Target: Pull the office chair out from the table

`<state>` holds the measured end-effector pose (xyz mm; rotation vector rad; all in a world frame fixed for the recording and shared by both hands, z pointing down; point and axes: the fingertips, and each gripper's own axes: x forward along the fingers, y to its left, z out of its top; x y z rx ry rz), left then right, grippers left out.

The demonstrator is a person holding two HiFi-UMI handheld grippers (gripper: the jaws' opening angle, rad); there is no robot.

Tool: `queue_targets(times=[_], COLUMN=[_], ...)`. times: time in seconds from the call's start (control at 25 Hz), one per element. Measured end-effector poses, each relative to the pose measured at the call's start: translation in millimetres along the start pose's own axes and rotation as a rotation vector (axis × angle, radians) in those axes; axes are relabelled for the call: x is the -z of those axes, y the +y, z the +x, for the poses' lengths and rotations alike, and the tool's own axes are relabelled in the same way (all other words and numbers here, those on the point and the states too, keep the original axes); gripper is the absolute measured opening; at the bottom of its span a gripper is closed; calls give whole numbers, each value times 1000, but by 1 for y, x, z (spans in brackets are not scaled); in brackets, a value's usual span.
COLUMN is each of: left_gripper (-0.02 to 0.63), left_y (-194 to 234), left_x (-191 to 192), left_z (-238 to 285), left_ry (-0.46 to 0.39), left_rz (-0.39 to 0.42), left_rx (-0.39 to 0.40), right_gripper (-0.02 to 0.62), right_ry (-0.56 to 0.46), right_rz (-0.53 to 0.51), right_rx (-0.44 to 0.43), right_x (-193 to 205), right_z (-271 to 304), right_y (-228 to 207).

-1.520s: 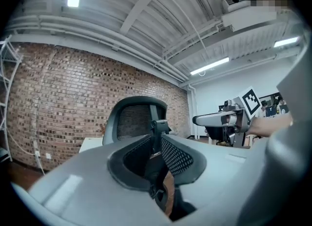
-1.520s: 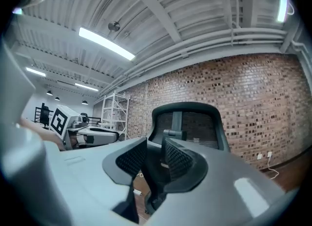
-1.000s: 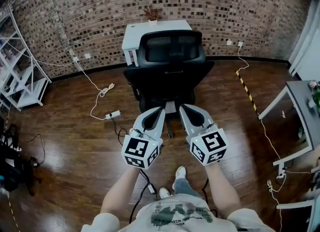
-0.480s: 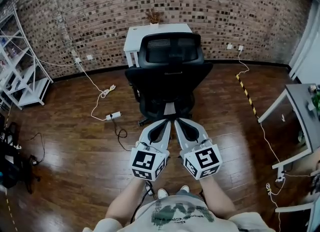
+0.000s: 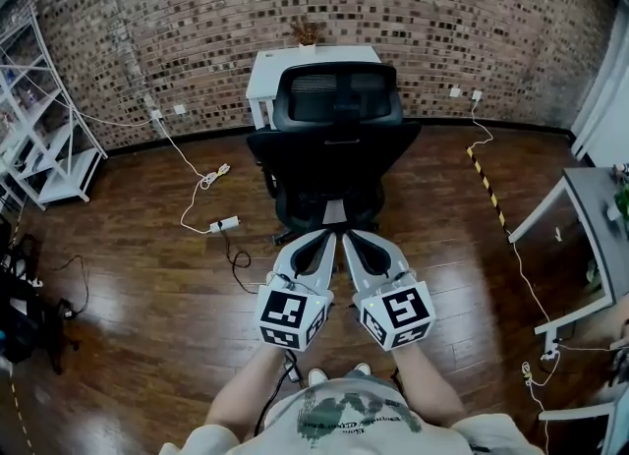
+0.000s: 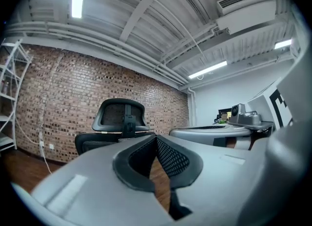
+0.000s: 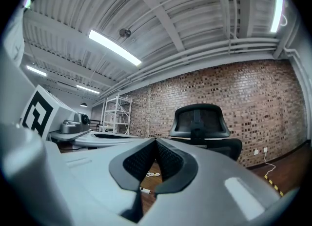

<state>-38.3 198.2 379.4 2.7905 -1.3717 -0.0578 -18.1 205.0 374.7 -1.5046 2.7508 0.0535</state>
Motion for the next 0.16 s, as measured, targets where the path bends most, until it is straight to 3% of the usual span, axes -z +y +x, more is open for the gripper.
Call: queue_targets(times=[0.16], left_gripper=[16], left_y=[-1], left_x=[2], left_z=[0], left_ry=[6], left_rz=[-2], left_rx=[-2], right_gripper=[0], right_ry=[-2], right_rz=[-4], right_rx=[-4], right_x=[0], right_z=[0], right_y=[0])
